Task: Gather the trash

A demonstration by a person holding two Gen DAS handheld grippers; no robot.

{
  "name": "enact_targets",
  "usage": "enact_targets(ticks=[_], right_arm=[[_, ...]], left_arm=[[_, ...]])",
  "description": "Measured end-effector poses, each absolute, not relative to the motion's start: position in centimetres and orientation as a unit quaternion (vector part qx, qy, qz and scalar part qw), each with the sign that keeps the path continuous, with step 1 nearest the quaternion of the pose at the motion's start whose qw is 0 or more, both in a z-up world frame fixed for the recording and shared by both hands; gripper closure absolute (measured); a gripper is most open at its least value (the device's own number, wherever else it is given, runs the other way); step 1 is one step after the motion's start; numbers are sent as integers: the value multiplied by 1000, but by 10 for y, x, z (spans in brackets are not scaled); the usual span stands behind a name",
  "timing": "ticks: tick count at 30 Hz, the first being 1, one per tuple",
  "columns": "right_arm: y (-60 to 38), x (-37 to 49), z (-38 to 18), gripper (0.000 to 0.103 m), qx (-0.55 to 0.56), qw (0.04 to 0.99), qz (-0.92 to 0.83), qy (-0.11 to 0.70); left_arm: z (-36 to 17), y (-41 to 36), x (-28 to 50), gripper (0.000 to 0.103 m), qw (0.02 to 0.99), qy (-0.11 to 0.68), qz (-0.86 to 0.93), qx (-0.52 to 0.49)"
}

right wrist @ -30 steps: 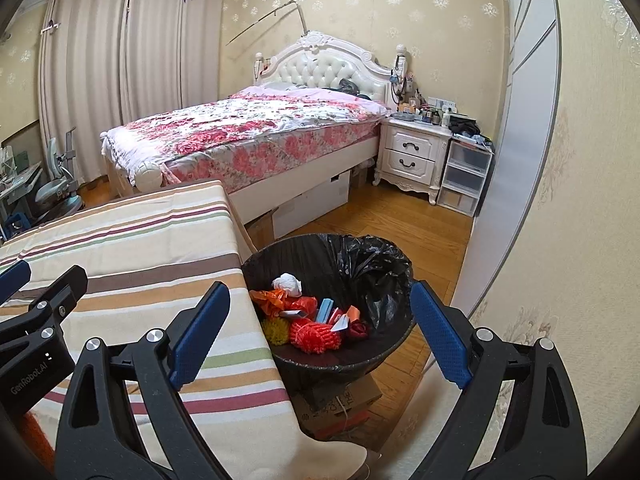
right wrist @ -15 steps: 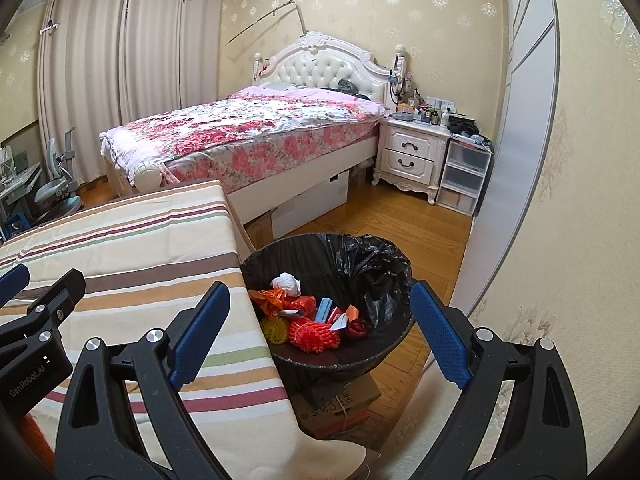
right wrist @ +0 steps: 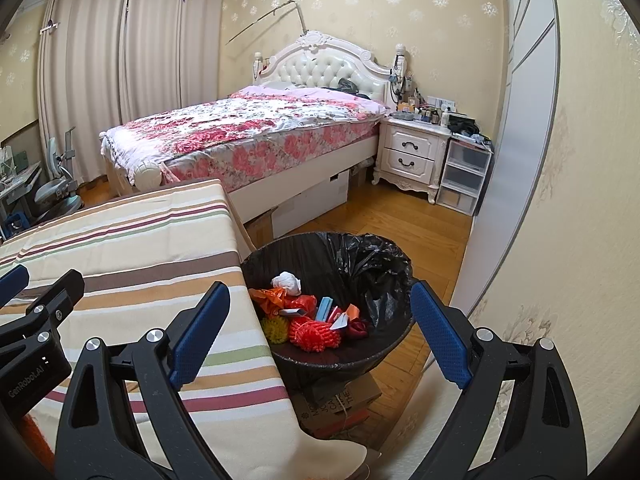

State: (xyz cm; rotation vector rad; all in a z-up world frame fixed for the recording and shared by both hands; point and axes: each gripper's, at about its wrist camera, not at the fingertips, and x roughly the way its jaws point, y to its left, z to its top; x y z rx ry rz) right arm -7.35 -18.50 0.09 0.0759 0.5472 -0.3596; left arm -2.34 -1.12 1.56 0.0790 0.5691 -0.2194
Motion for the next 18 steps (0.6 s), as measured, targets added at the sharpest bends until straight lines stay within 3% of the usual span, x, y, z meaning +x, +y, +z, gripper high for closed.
enact_targets(ticks=[18], right_arm=[[-185,-73,1,13,37,946,-177,269]], left_arm=[[15,-10,-24,18,953,280,-108,39]])
